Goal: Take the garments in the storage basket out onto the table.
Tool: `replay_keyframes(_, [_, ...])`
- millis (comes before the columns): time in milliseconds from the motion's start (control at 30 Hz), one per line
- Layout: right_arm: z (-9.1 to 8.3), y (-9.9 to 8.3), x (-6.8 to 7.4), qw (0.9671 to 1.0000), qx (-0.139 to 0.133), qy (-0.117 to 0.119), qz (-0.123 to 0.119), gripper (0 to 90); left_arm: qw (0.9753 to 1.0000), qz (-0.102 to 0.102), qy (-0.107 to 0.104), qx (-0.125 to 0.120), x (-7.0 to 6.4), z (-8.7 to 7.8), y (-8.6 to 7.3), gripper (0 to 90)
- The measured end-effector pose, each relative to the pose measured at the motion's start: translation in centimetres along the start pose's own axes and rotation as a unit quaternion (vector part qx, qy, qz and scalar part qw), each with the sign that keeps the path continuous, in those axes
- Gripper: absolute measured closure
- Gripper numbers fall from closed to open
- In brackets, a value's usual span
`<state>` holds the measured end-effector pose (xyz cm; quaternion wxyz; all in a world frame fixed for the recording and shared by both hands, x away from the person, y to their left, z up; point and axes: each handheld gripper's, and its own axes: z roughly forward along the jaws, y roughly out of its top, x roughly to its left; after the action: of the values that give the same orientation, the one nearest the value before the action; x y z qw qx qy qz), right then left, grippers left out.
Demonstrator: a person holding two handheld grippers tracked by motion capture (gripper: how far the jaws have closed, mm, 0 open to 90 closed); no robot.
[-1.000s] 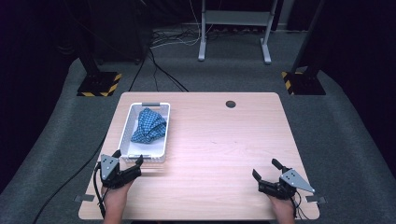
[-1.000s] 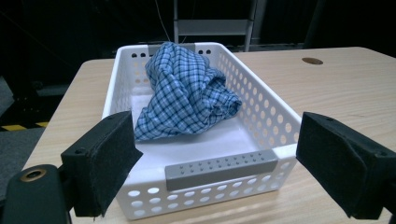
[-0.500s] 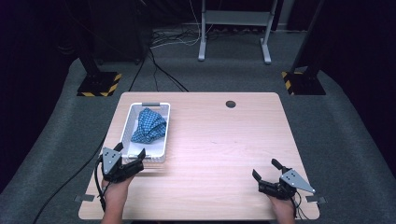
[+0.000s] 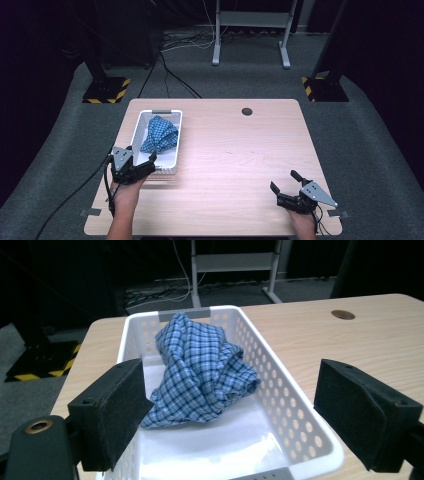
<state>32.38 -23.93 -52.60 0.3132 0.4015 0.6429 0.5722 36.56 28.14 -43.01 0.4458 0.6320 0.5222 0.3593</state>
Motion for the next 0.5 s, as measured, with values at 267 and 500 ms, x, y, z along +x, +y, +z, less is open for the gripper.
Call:
replay_keyframes(267, [0.0, 0.0, 0.0, 1.0000, 0.000, 0.002, 0.000, 8.2, 0.9999, -0.011, -0.003, 0.008, 0.4, 0.8, 0.0, 12.0])
replay_keyframes(500, [0.0, 0.0, 0.0, 1.0000, 0.000, 0.004, 0.000, 8.2, 0.9998, -0.015, -0.007, 0.009, 0.6, 1.6, 0.3, 14.7])
